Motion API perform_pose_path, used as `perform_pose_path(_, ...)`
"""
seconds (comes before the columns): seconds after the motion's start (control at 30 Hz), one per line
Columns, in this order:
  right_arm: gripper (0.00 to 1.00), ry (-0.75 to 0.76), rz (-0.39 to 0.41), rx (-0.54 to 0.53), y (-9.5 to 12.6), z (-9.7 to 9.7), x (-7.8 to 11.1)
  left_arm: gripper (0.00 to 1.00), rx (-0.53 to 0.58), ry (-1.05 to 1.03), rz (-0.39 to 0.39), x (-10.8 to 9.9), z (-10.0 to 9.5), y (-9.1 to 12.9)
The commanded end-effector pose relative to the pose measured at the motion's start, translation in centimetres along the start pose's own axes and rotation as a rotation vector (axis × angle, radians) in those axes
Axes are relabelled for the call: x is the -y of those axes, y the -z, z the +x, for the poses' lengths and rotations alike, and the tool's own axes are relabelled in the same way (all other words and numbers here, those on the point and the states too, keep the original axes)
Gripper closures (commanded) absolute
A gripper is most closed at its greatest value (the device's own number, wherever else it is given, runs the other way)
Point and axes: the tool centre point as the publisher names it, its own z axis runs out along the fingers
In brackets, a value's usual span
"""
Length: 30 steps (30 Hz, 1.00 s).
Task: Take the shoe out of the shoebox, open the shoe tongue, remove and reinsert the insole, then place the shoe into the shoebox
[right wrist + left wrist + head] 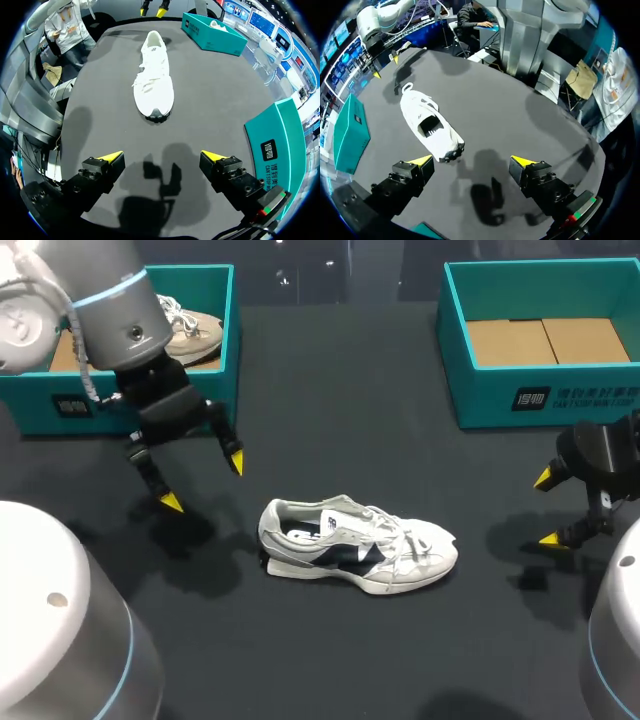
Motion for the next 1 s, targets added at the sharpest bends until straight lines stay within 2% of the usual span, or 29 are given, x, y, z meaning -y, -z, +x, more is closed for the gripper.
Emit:
perform_pose_path(0.03,0.0,0.0,0.002,0.003,-0.1,0.2,0.0,0.0,0.335,0.216,0.196,-1.6,1.2,-0.5)
perform_pose_path(0.1,0.0,0.0,0.002,0.003,-0.1,0.2,0.0,0.0,0.399,0.253,0.209,-2.5,2.0,-0.8)
perform_pose_path(0.13,0.0,0.0,0.002,0.003,-0.1,0.2,0.0,0.0,0.424,0.282,0.254,-3.2,2.5,-1.0)
perform_pose_path(0.5,0.0,0.0,0.002,0.003,-0.1,0.2,0.0,0.0,0.424,0.282,0.254,-3.2,2.5,-1.0)
perform_pose_path(0.77,0.0,0.0,0.002,0.003,-0.1,0.2,0.0,0.0,0.471,0.311,0.35,-4.2,3.3,-5.4)
perform_pose_path(0.9,0.0,0.0,0.002,0.003,-0.1,0.2,0.0,0.0,0.5,0.351,0.397,-5.1,3.4,-6.2)
perform_pose_path(1.0,0.0,0.0,0.002,0.003,-0.1,0.2,0.0,0.0,0.516,0.372,0.404,-5.5,3.5,-6.1)
